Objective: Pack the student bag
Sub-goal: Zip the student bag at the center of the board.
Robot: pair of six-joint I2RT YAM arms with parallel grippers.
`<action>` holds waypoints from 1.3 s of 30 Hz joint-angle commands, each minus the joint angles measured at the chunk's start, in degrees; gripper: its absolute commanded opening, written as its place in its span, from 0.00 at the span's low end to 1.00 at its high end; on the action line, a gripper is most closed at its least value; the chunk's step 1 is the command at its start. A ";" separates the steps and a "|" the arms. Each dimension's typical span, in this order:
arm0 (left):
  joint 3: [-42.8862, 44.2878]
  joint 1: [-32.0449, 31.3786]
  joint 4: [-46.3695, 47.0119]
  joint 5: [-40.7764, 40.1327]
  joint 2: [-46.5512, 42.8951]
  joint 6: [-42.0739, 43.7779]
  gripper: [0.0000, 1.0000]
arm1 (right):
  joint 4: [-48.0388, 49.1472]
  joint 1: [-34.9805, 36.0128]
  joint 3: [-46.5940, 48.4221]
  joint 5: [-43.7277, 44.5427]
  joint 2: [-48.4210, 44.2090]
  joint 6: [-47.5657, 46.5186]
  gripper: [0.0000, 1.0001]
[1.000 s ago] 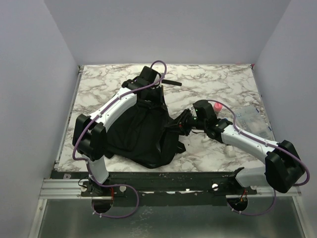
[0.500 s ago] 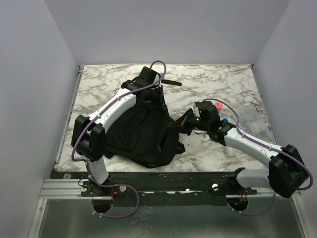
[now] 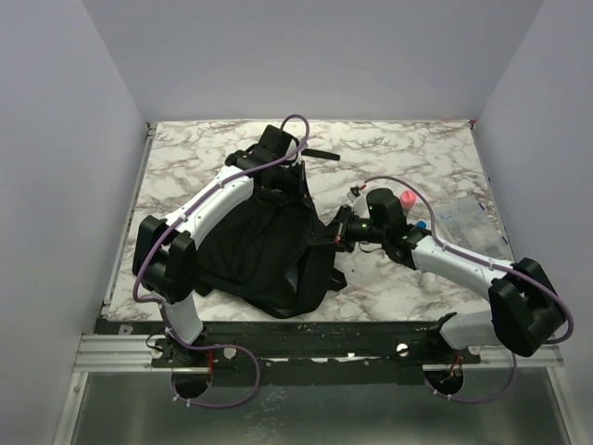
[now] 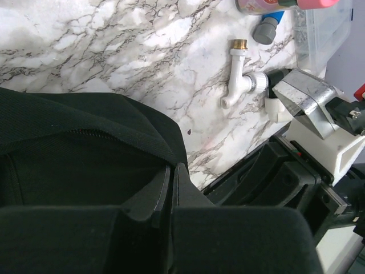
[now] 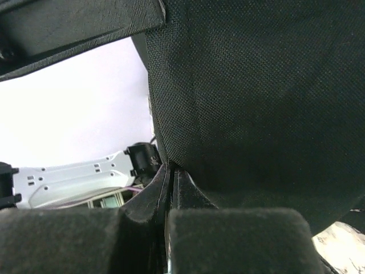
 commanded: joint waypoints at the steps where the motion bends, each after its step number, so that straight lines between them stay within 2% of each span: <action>1: -0.22 -0.13 3.77 6.05 -4.04 -1.52 0.00 | 2.09 -0.27 1.31 -5.38 1.40 -6.45 0.02; 5: -0.51 -0.13 3.82 6.37 -4.03 -1.39 0.00 | 1.04 -0.42 1.96 -7.74 1.51 -9.06 0.13; 6: -0.61 -0.13 3.82 6.48 -4.12 -1.41 0.00 | 0.84 -0.54 1.94 -8.15 1.51 -9.52 0.13; 8: -0.77 -0.13 3.85 6.44 -4.17 -1.43 0.00 | 0.94 -0.78 1.83 -8.89 1.80 -9.91 0.03; 9: -0.84 -0.13 3.82 6.50 -4.12 -1.41 0.00 | 0.94 -0.84 2.00 -9.32 1.97 -10.07 0.02; 17: -0.66 -0.05 3.77 6.62 -4.20 -1.23 0.00 | 0.54 -0.90 2.20 -12.38 2.65 -12.12 0.15; 22: -0.70 -0.12 3.87 6.86 -3.94 -1.41 0.00 | 0.81 -0.86 1.85 -13.62 2.70 -13.61 0.16; 25: -1.03 -0.09 3.86 6.80 -4.06 -1.50 0.00 | 0.88 -0.90 1.81 -14.02 2.64 -14.58 0.13; 30: -1.05 -0.04 3.80 6.44 -4.21 -1.15 0.00 | -0.29 -0.86 2.00 -13.39 2.48 -15.63 0.01; 32: -0.85 -0.04 3.85 6.06 -4.13 -1.38 0.00 | -0.45 -0.86 1.61 -13.36 2.31 -16.43 0.00; 35: -0.14 0.27 3.86 2.36 -3.94 -2.78 0.00 | -2.35 -0.87 1.21 -12.14 2.06 -18.24 0.00; 39: 1.75 1.39 3.95 -6.47 -2.71 -6.15 0.00 | -9.13 0.12 1.11 -5.10 -1.56 -24.23 0.00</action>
